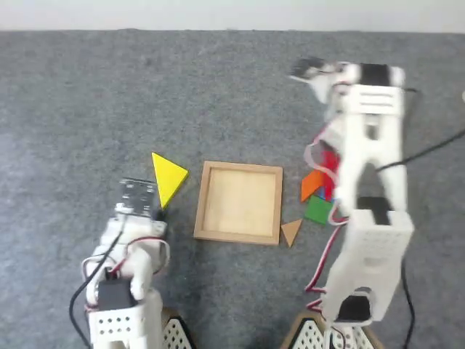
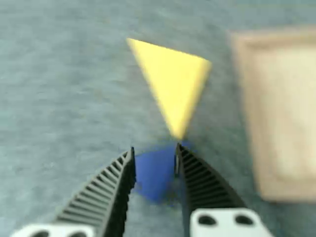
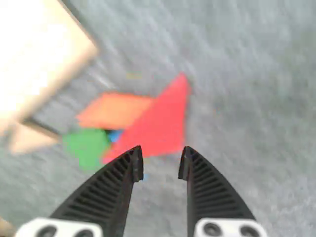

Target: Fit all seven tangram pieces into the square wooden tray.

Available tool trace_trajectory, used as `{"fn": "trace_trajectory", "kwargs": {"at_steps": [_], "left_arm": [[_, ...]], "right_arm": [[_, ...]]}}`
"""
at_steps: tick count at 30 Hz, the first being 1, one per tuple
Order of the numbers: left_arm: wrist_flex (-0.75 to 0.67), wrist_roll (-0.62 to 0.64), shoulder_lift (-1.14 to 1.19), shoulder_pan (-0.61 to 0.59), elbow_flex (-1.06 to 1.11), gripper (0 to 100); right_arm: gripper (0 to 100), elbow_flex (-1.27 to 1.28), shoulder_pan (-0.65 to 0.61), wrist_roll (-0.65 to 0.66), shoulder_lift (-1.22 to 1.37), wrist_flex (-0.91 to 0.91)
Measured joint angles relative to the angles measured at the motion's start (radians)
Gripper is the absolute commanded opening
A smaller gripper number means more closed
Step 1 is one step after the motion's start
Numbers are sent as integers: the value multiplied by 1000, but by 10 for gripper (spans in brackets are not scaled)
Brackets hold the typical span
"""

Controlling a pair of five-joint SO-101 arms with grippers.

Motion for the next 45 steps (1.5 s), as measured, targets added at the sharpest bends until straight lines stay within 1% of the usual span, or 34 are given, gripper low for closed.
{"fn": "trace_trajectory", "kwargs": {"at_steps": [2,3,10,13,16,19,23,26,31,35,38,41,45], "left_arm": [[-14,2,0,-40,0,137],[-18,2,0,-49,0,137],[-20,2,0,-60,0,137],[-20,2,0,-60,0,137],[-20,2,0,-60,0,137],[-20,2,0,-49,0,137],[-20,2,0,-37,0,137],[-20,2,0,-29,0,137],[-20,2,0,-31,0,137],[-20,2,0,-31,0,137],[-20,2,0,-31,0,137],[-20,2,0,-31,0,137],[-20,2,0,-31,0,137]], "right_arm": [[108,0,-71,-61,-2,0],[108,0,-86,-77,-2,0],[111,0,-75,-100,-2,0],[116,0,-6,-124,-2,0],[177,0,72,-259,20,0],[232,0,89,-459,80,-2],[235,0,83,-710,133,-23],[235,0,87,-815,140,-32],[235,0,44,-864,141,-32],[235,2,44,-861,120,-2],[235,29,41,-838,20,3],[235,158,37,-822,-129,3],[235,434,23,-813,-359,-14]]}}
